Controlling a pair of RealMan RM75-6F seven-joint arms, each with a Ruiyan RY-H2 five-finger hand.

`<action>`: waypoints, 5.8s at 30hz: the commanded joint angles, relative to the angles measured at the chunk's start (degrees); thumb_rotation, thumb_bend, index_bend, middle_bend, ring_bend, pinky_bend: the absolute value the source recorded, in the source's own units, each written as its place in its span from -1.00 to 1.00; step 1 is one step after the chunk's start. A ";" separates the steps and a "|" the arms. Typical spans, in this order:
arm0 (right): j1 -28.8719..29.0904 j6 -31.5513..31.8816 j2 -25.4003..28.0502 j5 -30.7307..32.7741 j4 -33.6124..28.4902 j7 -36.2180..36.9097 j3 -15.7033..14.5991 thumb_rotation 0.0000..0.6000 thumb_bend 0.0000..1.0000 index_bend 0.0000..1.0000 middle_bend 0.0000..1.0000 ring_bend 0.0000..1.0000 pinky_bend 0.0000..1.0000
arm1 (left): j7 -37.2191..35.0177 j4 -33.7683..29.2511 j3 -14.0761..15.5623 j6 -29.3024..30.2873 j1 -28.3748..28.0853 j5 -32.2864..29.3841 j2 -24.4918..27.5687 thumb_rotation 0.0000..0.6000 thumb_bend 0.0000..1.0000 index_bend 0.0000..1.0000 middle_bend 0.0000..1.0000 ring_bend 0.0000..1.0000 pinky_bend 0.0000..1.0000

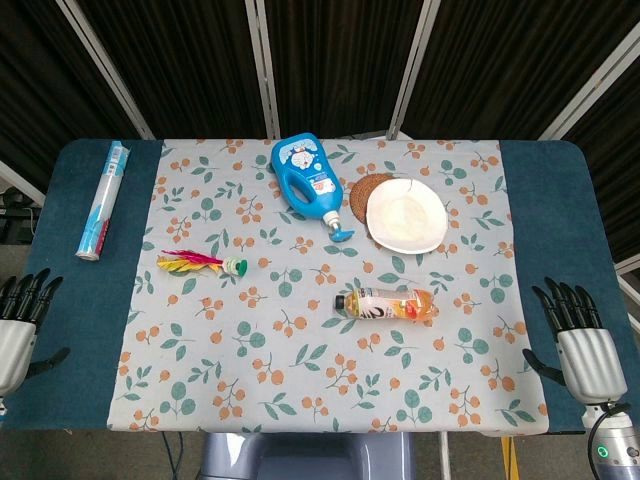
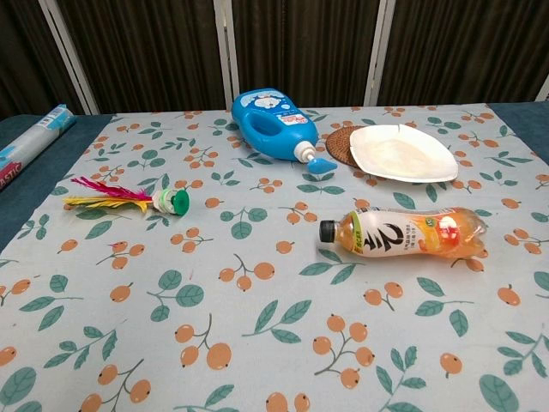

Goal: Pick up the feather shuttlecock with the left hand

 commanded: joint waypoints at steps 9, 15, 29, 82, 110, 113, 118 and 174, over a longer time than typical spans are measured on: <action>-0.05 -0.04 0.18 0.23 -0.28 0.32 0.00 1.00 -0.77 -0.85 -1.00 -1.00 -1.00 | 0.44 -0.53 0.06 -0.12 0.13 -0.34 0.15 1.00 -0.84 -1.00 -1.00 -1.00 -1.00; 0.15 -0.32 0.07 -0.02 -0.17 -0.03 -0.13 1.00 -0.77 -0.84 -1.00 -1.00 -1.00 | 0.32 -0.86 -0.03 -0.73 0.07 -1.11 0.25 1.00 -0.84 -1.00 -1.00 -1.00 -1.00; 0.09 -0.85 0.36 0.66 -0.68 0.19 -0.22 1.00 -0.75 -0.84 -1.00 -1.00 -1.00 | 0.02 -5.35 -1.77 -5.87 -2.41 -5.31 1.05 1.00 -0.66 -0.62 -1.00 -1.00 -1.00; 1.40 -4.62 1.01 3.04 -2.08 1.59 -0.25 1.00 -0.74 -0.83 -1.00 -1.00 -1.00 | 23.68 30.98 -13.27 -32.67 -34.11 -34.83 -32.45 1.00 -0.34 -0.08 -1.00 -1.00 -0.93; 1.19 -4.55 1.35 3.37 -2.56 2.28 -0.30 1.00 -0.74 -0.83 -1.00 -1.00 -1.00 | 23.46 36.52 -12.73 -33.41 -34.70 -35.99 -35.93 1.00 -0.04 0.02 -1.00 -1.00 -0.92; 1.16 -4.45 1.30 3.37 -2.54 2.12 -0.28 1.00 -0.74 -0.83 -1.00 -1.00 -1.00 | 23.30 36.72 -12.82 -33.32 -34.66 -36.04 -35.99 1.00 -0.04 0.08 -1.00 -1.00 -0.92; 1.19 -4.47 1.22 3.41 -2.58 2.01 -0.24 1.00 -0.74 -0.83 -1.00 -1.00 -1.00 | 22.80 36.72 -12.92 -33.02 -34.53 -35.84 -35.96 1.00 -0.04 0.16 -1.00 -1.00 -0.91; 1.24 -5.43 1.48 4.95 -3.26 1.42 0.05 1.00 -0.74 -0.83 -1.00 -1.00 -1.00 | 31.09 -12.87 -9.11 -14.62 -33.55 -19.21 -14.57 1.00 -0.32 -0.56 -1.00 -1.00 -0.99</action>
